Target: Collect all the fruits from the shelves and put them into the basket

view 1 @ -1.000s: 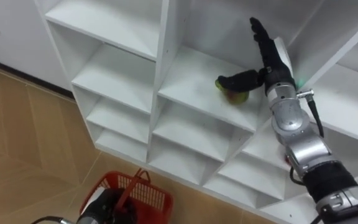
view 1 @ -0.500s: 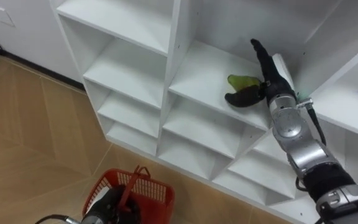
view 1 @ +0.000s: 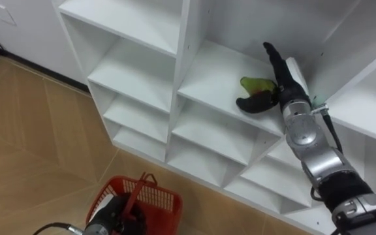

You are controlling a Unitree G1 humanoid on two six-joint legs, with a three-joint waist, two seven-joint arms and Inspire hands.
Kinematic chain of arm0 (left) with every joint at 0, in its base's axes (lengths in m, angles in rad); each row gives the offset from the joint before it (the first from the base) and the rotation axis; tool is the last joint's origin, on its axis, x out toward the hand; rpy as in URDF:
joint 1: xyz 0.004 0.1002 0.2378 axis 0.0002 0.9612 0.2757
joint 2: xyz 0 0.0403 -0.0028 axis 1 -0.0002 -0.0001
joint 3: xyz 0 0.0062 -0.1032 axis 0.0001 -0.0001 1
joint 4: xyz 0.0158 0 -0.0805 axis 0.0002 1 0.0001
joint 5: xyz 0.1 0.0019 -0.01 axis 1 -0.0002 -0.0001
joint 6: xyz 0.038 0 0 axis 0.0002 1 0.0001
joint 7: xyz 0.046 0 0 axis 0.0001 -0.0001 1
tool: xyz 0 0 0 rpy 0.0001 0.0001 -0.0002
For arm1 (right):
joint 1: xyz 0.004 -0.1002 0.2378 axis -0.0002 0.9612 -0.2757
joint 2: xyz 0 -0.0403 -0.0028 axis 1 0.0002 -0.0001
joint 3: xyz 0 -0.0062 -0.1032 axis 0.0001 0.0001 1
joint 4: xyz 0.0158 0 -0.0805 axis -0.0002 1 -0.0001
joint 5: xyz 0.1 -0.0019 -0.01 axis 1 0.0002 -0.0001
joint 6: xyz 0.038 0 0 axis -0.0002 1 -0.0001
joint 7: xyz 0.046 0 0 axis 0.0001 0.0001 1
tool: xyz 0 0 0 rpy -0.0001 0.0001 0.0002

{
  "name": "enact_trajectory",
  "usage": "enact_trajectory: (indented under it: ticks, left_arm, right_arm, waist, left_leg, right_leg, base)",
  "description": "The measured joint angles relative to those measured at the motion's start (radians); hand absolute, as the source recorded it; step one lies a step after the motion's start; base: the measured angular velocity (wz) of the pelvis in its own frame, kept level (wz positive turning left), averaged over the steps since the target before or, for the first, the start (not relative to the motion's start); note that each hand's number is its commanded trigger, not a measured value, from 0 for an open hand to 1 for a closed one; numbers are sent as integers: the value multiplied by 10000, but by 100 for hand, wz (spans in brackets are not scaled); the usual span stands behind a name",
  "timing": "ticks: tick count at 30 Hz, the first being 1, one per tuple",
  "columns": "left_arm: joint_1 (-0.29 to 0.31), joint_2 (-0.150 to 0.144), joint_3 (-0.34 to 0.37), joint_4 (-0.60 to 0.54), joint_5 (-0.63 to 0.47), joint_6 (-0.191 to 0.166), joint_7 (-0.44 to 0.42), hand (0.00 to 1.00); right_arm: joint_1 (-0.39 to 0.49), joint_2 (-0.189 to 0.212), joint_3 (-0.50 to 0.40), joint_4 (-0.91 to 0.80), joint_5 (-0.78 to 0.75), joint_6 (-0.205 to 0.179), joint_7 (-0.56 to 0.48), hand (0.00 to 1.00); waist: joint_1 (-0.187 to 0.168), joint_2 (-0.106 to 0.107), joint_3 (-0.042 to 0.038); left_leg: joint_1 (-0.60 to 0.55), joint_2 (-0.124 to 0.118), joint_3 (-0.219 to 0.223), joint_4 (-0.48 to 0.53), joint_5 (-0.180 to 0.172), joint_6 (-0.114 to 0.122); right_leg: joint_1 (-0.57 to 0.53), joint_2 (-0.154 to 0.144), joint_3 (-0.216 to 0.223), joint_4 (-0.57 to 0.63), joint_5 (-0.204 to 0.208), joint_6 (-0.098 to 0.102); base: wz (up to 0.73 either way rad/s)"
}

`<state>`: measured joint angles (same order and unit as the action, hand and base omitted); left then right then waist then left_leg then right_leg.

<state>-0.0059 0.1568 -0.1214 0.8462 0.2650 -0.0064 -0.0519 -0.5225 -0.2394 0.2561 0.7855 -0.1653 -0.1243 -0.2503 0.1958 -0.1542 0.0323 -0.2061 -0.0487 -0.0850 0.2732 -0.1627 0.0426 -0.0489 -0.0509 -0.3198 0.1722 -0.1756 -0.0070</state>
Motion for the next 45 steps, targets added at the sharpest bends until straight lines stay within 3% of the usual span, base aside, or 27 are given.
enact_trajectory:
  ticks: [30,31,32,35,45]
  left_arm:
    - [-80,107,-30,-103,3,31,-293,100]
    - [-81,108,-58,-113,3,56,-291,100]
    - [-81,108,-81,-113,3,66,-292,100]
    - [-99,113,-264,-134,4,72,-296,100]
    - [-132,130,-394,-113,-67,131,-408,100]
  right_arm:
    - [-78,-47,8,760,-1118,-46,1261,0]
    - [-100,-47,8,840,-1079,-50,1285,15]
    - [-115,-47,8,880,-1059,-52,1307,51]
    - [-250,-47,8,1090,-848,-59,1391,100]
    - [-723,-132,-10,1490,-714,-48,1174,100]
  waist:
    - [24,49,-19]
    - [17,43,-23]
    - [17,40,-26]
    - [14,35,-30]
    - [21,4,-46]
  left_leg:
    - [-84,-3,22,186,35,26]
    - [-81,-6,21,187,36,28]
    - [-75,-7,28,188,37,28]
    - [-70,-10,28,190,40,33]
    - [87,-13,89,118,44,40]
  right_leg:
    - [-89,-42,-57,176,12,17]
    - [-83,-48,-74,179,14,21]
    - [-76,-50,-74,179,14,21]
    - [-68,-58,-92,182,15,23]
    - [46,-83,-82,176,21,33]
  base:
    - [0]
    - [0]
    - [0]
    - [0]
    - [0]
